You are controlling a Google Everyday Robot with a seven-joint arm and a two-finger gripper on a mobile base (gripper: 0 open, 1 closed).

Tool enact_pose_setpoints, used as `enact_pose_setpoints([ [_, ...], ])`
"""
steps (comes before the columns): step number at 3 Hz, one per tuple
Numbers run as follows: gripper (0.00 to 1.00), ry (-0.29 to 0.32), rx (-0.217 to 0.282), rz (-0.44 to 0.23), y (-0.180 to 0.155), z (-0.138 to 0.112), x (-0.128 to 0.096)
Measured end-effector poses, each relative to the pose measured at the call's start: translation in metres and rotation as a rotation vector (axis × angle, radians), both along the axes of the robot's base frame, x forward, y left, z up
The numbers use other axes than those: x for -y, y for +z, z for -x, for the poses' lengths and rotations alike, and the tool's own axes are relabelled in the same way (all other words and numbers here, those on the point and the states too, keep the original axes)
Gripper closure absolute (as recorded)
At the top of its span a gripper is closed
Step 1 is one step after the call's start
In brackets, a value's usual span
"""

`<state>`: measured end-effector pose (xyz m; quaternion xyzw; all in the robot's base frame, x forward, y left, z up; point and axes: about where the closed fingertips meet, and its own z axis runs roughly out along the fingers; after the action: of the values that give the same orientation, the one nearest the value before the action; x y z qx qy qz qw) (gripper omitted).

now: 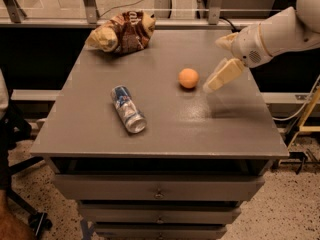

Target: Move orange near brown chip bag

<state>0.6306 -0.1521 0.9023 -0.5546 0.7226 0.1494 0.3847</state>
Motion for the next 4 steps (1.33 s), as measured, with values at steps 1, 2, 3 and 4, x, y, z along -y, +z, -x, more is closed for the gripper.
enact_pose_setpoints([
  [1, 0.0, -0.017, -0.037, 0.054, -0.014, 0.004, -0.018],
  [2, 0.0, -0.039, -0.08, 0.074, -0.034, 0.002, -0.026],
  [3, 0.0, -0.045, -0.095, 0.068, -0.043, -0.001, -0.029],
  [4, 0.0, -0.042, -0.094, 0.036, -0.049, -0.009, -0.031],
])
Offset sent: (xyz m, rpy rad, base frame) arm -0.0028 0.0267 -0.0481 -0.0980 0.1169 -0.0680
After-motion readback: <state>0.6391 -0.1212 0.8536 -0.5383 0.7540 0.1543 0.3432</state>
